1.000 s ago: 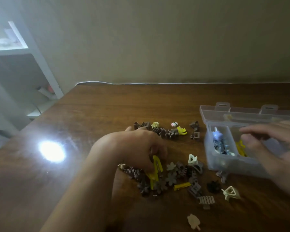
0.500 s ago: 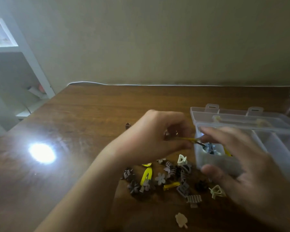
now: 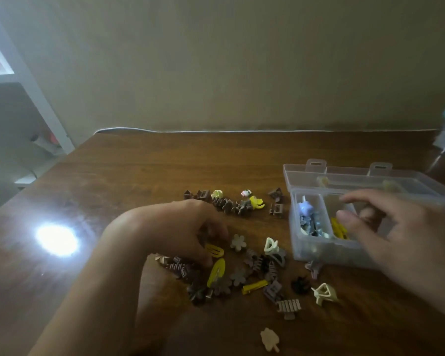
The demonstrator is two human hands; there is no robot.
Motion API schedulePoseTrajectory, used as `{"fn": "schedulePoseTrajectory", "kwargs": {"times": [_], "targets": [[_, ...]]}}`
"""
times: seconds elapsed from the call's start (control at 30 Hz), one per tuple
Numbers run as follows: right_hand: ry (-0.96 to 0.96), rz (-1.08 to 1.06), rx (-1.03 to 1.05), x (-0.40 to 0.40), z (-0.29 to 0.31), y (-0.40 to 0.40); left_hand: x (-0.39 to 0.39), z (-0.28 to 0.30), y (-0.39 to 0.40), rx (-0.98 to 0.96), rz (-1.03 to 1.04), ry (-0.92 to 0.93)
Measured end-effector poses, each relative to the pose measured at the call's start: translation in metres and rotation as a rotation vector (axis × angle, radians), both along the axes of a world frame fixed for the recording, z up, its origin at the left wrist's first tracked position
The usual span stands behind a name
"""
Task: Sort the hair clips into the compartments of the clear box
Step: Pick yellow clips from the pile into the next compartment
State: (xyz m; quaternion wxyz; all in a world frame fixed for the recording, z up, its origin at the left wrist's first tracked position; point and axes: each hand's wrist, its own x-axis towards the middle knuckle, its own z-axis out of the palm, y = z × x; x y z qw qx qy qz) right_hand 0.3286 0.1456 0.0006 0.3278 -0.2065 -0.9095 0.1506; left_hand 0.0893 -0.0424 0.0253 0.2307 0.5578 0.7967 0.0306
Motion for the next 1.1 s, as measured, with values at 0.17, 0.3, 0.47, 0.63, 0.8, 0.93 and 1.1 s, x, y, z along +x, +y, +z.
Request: {"fn": "schedulePoseTrajectory", "kwargs": {"times": [0.17,0.3,0.47,0.63,0.8,0.93,1.1], "targets": [[0.081,-0.010,-0.051,0.001,0.002,0.002,-0.004,-0.010,0.005,-0.008,-0.051,0.105],[0.148,0.012,0.005,-0.002,0.002,-0.003,-0.004,-0.008,0.005,0.035,-0.055,0.087],[0.184,0.135,0.141,-0.005,0.005,-0.019,0.015,0.008,0.010,0.600,-0.002,-0.059],[0.186,0.224,0.107,-0.008,0.000,-0.032,0.074,-0.004,0.038,1.098,-0.151,-0.145],[0.278,0.183,0.017,-0.006,-0.001,-0.027,0.085,-0.010,0.044,1.133,-0.168,-0.186],[0.290,0.028,-0.038,0.003,-0.003,0.002,0.061,-0.001,0.034,0.833,-0.279,0.067],[0.167,-0.097,0.014,0.002,-0.001,0.010,0.012,0.008,0.007,0.524,-0.152,0.137]]}}
